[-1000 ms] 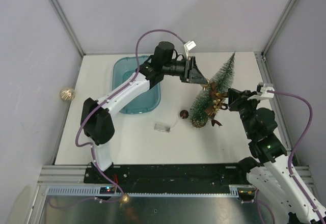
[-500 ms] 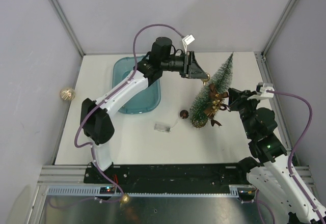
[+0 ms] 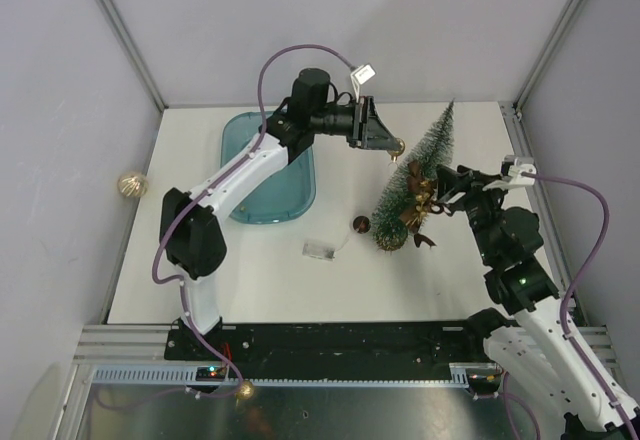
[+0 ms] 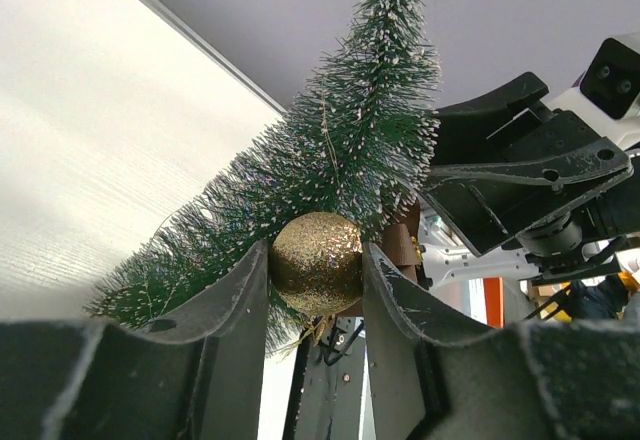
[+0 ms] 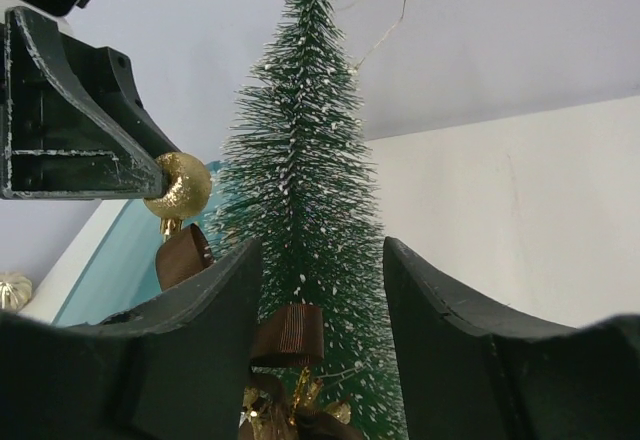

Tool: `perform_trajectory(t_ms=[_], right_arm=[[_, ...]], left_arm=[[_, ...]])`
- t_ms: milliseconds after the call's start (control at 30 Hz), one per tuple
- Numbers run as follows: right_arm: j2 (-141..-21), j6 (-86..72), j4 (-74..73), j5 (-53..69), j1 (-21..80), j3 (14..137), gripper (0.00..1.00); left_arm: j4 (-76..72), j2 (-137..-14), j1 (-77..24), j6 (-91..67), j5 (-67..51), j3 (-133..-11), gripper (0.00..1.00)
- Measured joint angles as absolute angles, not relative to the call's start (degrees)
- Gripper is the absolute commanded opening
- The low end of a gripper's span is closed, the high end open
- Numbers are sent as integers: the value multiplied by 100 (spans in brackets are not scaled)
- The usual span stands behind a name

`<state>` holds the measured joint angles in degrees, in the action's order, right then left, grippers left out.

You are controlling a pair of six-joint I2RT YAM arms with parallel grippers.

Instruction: Decorate the small christmas tree

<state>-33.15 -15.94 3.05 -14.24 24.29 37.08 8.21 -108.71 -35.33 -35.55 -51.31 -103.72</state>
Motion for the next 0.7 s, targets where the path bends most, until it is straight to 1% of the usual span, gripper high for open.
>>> perform_trajectory(t_ms=[167, 267, 400, 500, 567, 700], right_arm=[[-3557, -1656, 639, -1072, 2198, 3708, 65], [-3811, -1791, 919, -674, 1898, 3708, 65], [-4206, -2060, 1247, -73, 1500, 3708, 62], [-4466, -2255, 1374, 392, 1288, 3708, 57], [-4528, -2388, 1529, 768, 1188, 3708, 52], [-4536, -2523, 1774, 1225, 1055, 3708, 33]], left_arm=[[781, -10910, -3479, -3588, -5299, -10372, 17], [714, -10910, -3470, -3610, -5389, -10372, 17], [591, -10910, -3470, -3651, -5478, -10372, 17], [460, -10936, -3470, -3706, -5544, -10372, 17], [381, -10982, -3470, -3728, -5588, -10372, 17], [209, -11174, -3470, -3785, -5649, -10374, 17]])
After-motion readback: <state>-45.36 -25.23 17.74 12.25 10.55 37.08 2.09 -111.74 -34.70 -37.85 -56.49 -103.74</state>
